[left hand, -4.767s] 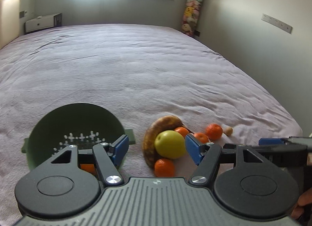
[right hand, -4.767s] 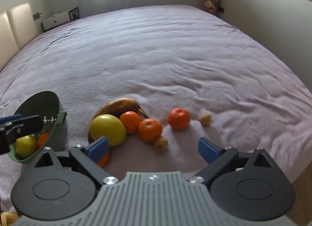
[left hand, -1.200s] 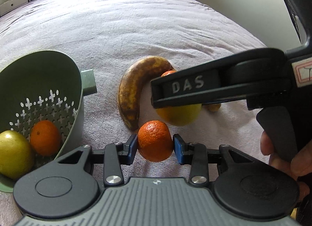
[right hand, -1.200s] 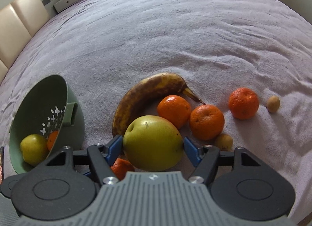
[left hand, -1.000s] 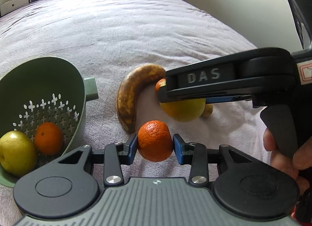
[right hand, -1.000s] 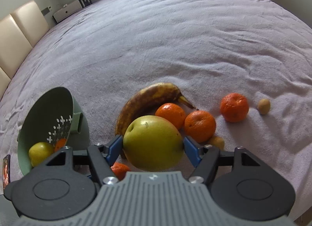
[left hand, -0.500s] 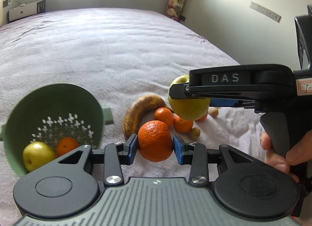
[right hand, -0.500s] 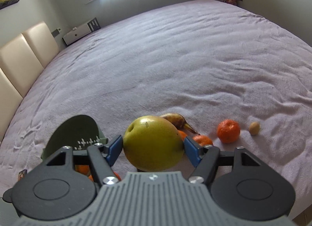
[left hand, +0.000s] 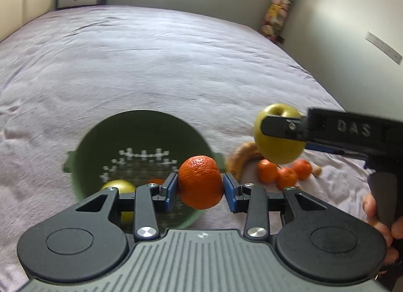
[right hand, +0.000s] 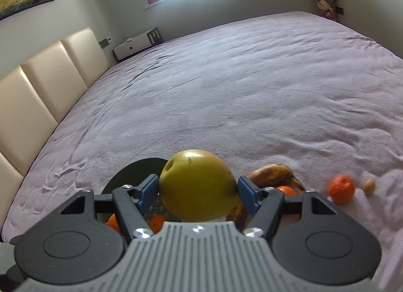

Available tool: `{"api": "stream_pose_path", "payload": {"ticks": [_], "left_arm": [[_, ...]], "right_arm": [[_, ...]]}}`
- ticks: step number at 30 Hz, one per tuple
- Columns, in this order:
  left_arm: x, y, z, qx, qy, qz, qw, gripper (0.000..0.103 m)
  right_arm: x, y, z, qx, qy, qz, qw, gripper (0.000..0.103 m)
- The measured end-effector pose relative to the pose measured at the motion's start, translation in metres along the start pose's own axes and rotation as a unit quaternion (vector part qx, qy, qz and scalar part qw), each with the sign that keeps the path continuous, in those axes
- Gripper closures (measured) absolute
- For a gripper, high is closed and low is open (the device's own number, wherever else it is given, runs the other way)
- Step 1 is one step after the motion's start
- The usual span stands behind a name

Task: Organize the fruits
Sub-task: 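Carry the mandarin with left tool while right tool carries the pear to the colander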

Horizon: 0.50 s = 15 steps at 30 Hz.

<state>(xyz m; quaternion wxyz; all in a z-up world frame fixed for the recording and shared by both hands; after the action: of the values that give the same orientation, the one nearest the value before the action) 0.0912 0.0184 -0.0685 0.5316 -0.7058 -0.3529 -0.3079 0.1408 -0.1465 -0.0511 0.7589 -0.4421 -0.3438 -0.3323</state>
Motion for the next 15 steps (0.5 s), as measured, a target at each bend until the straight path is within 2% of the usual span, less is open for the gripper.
{"api": "stream_pose_path", "payload": {"ticks": [5,15], "left_arm": [[0.005,0.001,0.037,0.026,-0.046,0.014,0.9985,0.059],[0.004,0.01,0.089,0.036,-0.122,0.041,0.991,0.059]], "right_arm": [[-0.012,0.015,0.021,0.022,-0.016,0.02,0.999,0.037],[-0.044,0.051,0.049,0.052,-0.074,0.066,0.994,0.037]]}}
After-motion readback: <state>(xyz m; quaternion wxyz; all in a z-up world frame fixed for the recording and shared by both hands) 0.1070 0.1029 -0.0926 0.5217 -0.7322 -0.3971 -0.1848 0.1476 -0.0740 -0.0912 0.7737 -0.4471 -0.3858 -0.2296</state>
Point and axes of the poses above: each gripper's, at about its wrist camera, not at the fingertips, and y roughly the way its jaws point, z to its left, x to its top, the point moved 8 cm from there along y, roughly the way its jaws point, and after that the axes turned 14 degrees about -z, right-handed, at the moved point
